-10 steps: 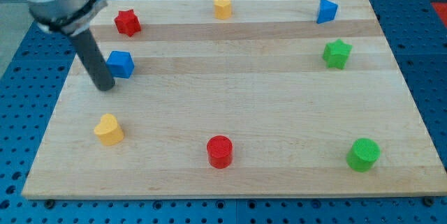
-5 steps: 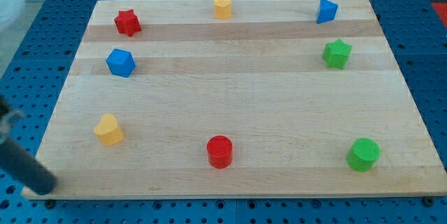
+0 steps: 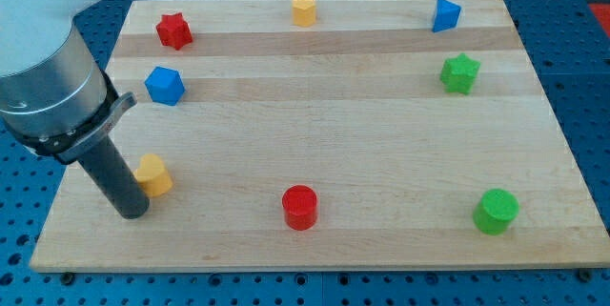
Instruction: Push the yellow heart towards the blue cube
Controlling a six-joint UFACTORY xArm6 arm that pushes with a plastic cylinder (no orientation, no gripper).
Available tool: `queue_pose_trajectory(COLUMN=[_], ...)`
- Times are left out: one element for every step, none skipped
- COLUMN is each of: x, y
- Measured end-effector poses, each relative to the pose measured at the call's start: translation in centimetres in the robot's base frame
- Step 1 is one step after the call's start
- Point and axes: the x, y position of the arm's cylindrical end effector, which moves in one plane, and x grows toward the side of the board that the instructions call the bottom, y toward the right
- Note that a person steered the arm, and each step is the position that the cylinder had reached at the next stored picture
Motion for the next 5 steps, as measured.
queue_pose_trajectory(x=[-2.7,-6.5,-6.6,-7.5,-7.7], y=[1.6,2.1,2.1,2.1,2.1])
